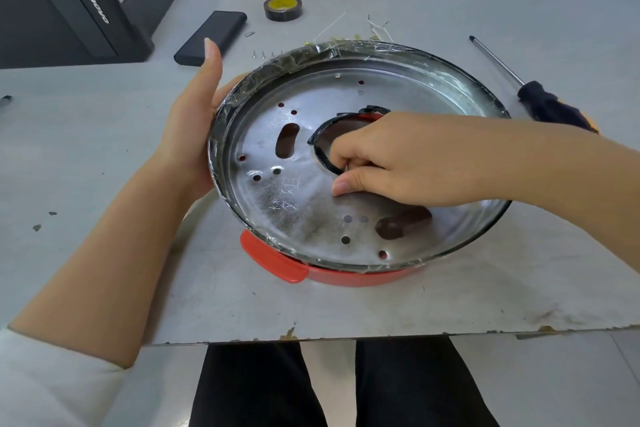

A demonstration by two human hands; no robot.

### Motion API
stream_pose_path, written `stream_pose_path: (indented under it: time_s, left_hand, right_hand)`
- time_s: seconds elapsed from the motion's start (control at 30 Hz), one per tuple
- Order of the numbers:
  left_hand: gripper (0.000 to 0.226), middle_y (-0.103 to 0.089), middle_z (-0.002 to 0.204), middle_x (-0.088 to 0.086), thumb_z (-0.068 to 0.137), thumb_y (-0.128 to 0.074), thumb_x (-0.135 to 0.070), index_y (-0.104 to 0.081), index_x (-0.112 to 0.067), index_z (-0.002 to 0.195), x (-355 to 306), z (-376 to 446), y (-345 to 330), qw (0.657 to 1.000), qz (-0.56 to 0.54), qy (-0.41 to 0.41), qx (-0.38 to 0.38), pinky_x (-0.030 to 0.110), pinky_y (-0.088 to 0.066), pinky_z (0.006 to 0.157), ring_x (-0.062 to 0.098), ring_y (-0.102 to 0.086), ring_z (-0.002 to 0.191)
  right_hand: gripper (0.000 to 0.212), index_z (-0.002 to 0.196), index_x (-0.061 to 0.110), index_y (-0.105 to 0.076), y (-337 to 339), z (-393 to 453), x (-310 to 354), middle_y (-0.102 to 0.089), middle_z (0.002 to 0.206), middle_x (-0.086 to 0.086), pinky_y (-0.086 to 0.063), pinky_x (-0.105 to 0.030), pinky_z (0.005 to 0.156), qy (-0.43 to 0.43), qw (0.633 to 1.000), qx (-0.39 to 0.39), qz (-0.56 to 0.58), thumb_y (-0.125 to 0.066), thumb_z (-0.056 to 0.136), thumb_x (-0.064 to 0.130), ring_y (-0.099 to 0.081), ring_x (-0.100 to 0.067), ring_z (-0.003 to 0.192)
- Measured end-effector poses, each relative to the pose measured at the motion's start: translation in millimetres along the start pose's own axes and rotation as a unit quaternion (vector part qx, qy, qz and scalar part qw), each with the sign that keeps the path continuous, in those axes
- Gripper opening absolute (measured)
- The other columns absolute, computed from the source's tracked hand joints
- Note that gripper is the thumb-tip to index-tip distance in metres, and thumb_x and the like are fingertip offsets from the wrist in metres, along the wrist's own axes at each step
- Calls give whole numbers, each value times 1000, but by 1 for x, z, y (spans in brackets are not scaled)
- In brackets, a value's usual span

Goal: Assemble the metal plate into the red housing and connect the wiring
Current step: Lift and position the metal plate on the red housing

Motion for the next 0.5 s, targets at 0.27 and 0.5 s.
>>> stream_pose_path:
  time_s: [0.27, 0.5]
  left_hand:
    - [62, -69, 124, 1, 99, -27, -61, -59, -21, 132, -4, -10, 12, 996, 63, -18, -62, 46, -48, 97, 22, -67, 113]
    - [63, -67, 129, 0, 95, -35, -61, -51, -19, 139, -1, -19, 8, 996, 58, -28, -65, 47, -46, 100, 23, -66, 116]
  right_hand:
    - [60, 84, 28, -54, -1, -10, -1, -60, 76, 10, -46, -30, 65, -17, 999, 40, -8, -48, 58, 82, -57, -7, 72]
    - [59, 72, 24, -46, -6, -9, -7, -50, 54, 7, -50, -36, 55, -21, 997, 78, 21, -54, 56, 80, -49, -12, 51]
Point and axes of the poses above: each hand's wrist, its own z-axis towards the middle knuckle, its own y-axis out of the back of the hand, x = y × z, the point moved 8 cm from there along z, towards the middle knuckle
